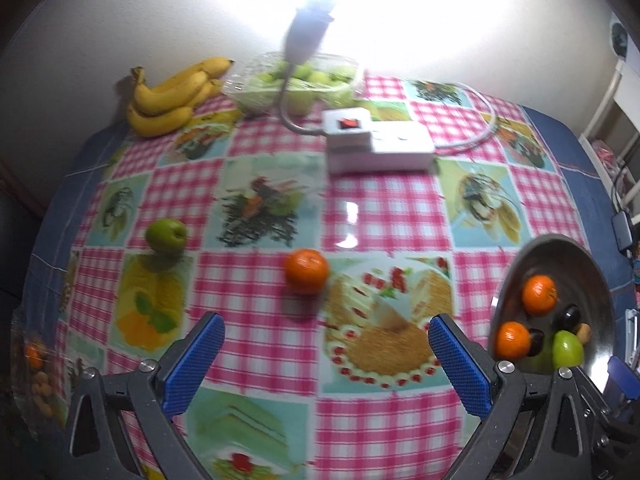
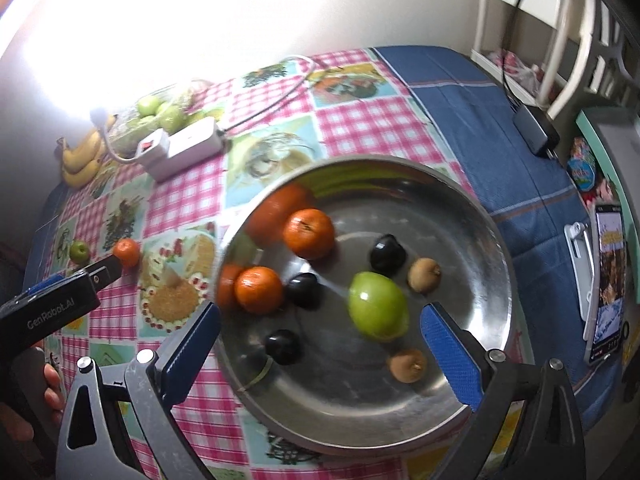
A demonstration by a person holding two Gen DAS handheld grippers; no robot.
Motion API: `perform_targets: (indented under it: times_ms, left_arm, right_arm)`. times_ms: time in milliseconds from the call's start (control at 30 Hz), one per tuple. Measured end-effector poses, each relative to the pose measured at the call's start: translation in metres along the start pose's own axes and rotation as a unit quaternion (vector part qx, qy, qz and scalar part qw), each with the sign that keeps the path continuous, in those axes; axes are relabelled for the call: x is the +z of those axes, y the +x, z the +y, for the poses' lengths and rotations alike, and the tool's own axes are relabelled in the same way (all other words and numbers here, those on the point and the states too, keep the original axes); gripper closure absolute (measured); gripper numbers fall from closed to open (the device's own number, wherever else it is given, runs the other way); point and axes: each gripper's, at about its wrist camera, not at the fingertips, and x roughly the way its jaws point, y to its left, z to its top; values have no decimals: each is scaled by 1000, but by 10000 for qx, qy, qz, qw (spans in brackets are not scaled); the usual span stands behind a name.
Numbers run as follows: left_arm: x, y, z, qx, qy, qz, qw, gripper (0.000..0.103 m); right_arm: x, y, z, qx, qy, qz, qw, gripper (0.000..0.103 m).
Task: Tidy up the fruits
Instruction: 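Move both open grippers back toward the mandarin and green apple, then grasp the mandarin with the right gripper while the left gripper grasps the green apple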
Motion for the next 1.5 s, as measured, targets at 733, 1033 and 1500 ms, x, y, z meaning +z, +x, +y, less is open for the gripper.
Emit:
perform_targets:
  times_ms: [733, 1033, 1500]
  left_arm:
    - [14, 0, 144, 335, -984, -138, 9945, 0]
    - [18, 16, 183, 173, -1350, 15, 9907, 4]
    - [48, 67, 193, -421, -1113, 334, 9923, 18]
  right_arm:
    - [14, 16, 124, 447, -940, 194, 9944, 3]
    - [26, 30, 171, 616, -1192, 227, 9907, 3]
    - [43, 76, 215, 690, -1354, 557, 9868, 34]
